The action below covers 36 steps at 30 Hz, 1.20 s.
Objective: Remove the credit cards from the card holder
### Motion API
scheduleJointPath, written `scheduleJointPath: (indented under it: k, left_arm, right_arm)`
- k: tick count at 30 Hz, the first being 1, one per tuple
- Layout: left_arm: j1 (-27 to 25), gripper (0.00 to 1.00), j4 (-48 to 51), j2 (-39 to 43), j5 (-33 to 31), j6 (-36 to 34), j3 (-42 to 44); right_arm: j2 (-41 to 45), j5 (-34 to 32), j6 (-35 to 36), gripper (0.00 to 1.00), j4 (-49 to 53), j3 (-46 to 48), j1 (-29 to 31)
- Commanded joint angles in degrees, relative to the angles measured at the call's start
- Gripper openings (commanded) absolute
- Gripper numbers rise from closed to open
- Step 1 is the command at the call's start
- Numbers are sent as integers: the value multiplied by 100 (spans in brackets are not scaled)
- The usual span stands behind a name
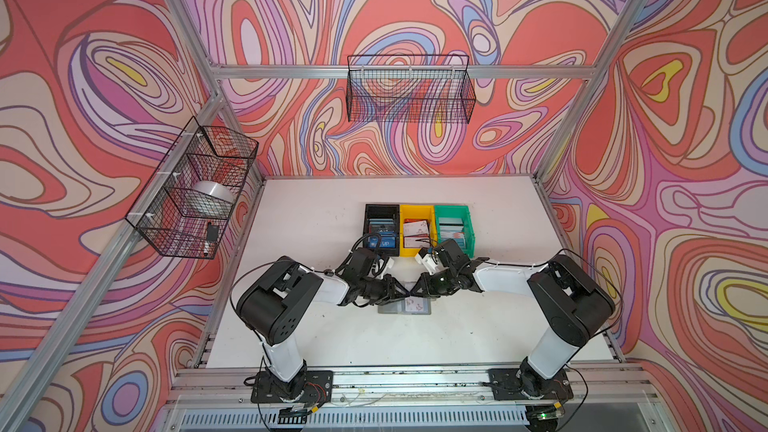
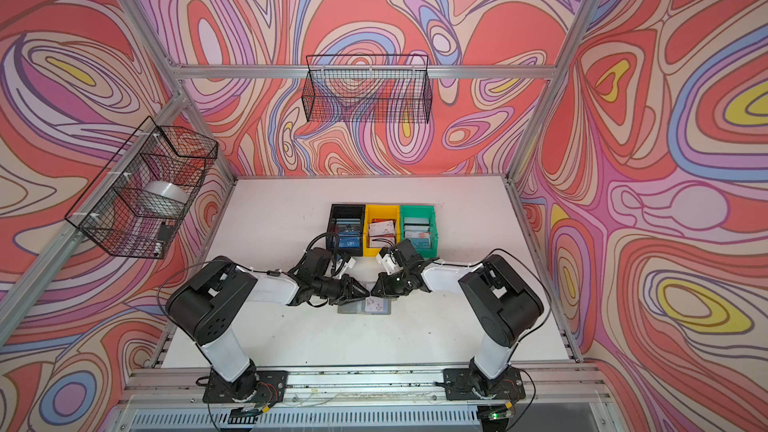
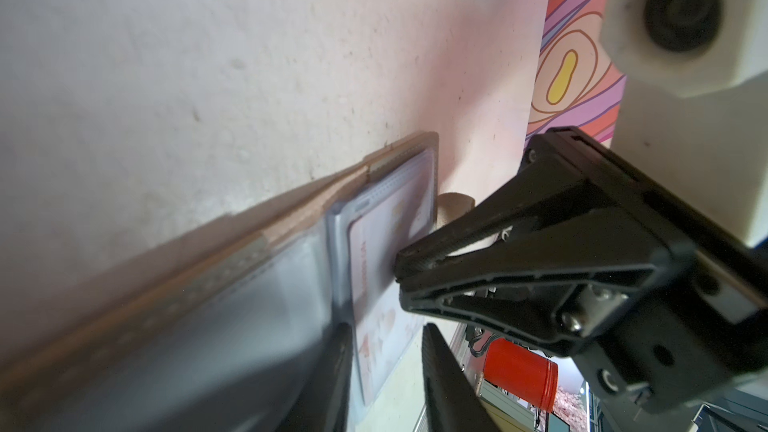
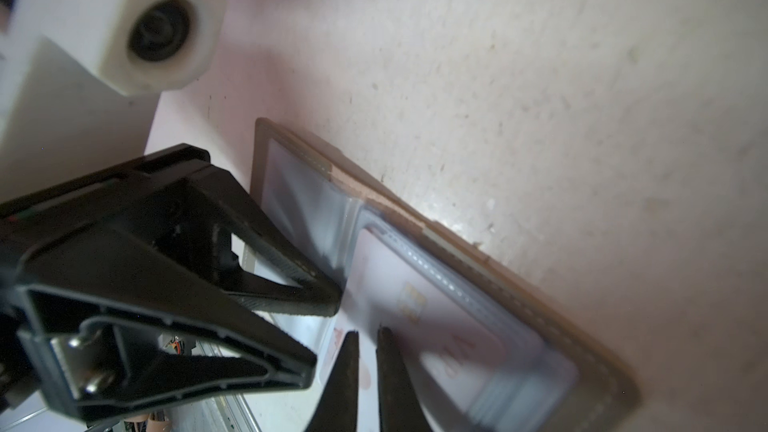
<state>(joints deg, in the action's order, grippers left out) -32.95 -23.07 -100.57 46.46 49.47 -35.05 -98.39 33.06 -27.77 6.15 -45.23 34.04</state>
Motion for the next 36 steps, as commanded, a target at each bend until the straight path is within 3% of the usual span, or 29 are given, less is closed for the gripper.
scheduleJointPath:
  k: [1,10,21,32,36]
  left_arm:
    - [-20,33,467,-121,-230,-67,4]
    - [-22,32,-77,-504,-118,203,-57]
    - [-23,25,282,-456,-296,-11,-20]
    - [-25,31,956,-406,-704,-442,-20]
    - [-19,32,741,-506,-683,-423,28]
  right_arm:
    - [-254,-418,-11,14,472,241,-4]
    - [-253,-414,15,14,483,260,-10]
    - [-277,-388,14,14,457,259,-6]
    - [-277,-393,9,14,475,256,-11]
    - [-285,-394,9,14,482,232,-3]
